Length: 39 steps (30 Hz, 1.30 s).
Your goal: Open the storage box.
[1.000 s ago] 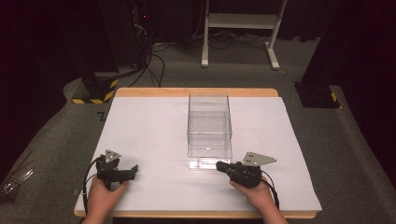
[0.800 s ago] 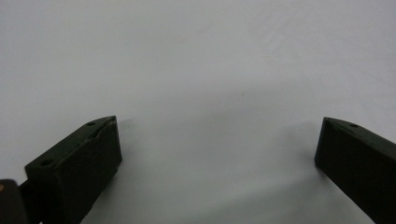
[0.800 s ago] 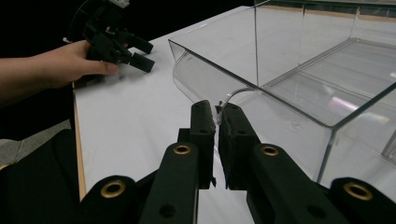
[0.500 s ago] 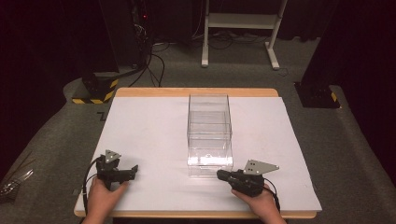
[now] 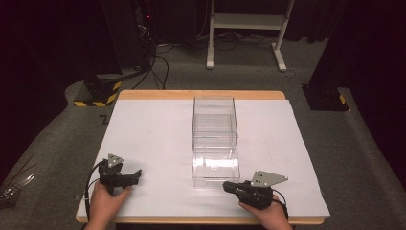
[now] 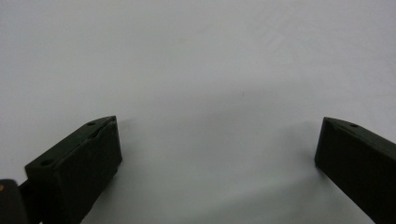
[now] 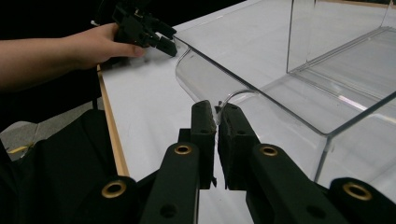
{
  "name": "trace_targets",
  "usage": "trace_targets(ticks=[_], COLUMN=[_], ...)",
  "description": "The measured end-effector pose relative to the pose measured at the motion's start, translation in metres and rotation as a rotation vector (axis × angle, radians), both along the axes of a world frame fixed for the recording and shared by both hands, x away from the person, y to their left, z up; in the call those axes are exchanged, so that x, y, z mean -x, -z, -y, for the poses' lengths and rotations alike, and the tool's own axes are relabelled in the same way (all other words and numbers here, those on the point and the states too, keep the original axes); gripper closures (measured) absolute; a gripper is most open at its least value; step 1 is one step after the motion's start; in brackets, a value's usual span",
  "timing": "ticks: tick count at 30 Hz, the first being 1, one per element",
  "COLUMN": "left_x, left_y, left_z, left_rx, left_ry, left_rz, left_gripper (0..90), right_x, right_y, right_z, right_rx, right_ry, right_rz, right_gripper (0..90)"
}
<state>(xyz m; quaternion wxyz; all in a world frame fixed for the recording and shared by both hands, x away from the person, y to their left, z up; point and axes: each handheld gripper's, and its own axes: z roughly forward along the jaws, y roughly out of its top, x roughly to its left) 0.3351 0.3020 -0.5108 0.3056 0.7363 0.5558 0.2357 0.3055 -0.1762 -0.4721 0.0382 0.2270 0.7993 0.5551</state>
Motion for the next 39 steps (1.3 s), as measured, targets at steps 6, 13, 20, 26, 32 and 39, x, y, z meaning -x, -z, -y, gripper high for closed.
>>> trace_targets(ticks=[6, 13, 20, 26, 32, 39], left_x=[0.0, 0.0, 0.0, 0.0, 0.0, 0.0], left_y=[0.0, 0.0, 0.0, 0.0, 0.0, 0.0], left_z=[0.0, 0.0, 0.0, 0.0, 0.0, 0.0], left_rx=[0.0, 0.0, 0.0, 0.001, 0.001, 0.001], left_ry=[0.0, 0.0, 0.0, 0.001, 0.001, 0.001], left_rz=[0.0, 0.0, -0.001, -0.002, -0.002, -0.002], left_gripper=[0.6, 0.6, 0.6, 0.6, 0.6, 0.6], right_x=[0.004, 0.006, 0.009, 0.012, 0.013, 0.011], right_y=[0.003, 0.004, 0.002, -0.003, -0.012, -0.018], right_z=[0.004, 0.006, 0.012, 0.016, 0.021, 0.027], right_rx=[-0.007, -0.027, -0.028, -0.033, -0.07, -0.095], right_ry=[0.0, 0.015, 0.039, 0.048, 0.07, 0.102], right_rz=[0.003, 0.007, 0.021, 0.06, 0.091, 0.124], right_gripper=[84.8, 81.6, 77.3, 76.3, 76.0, 73.7])
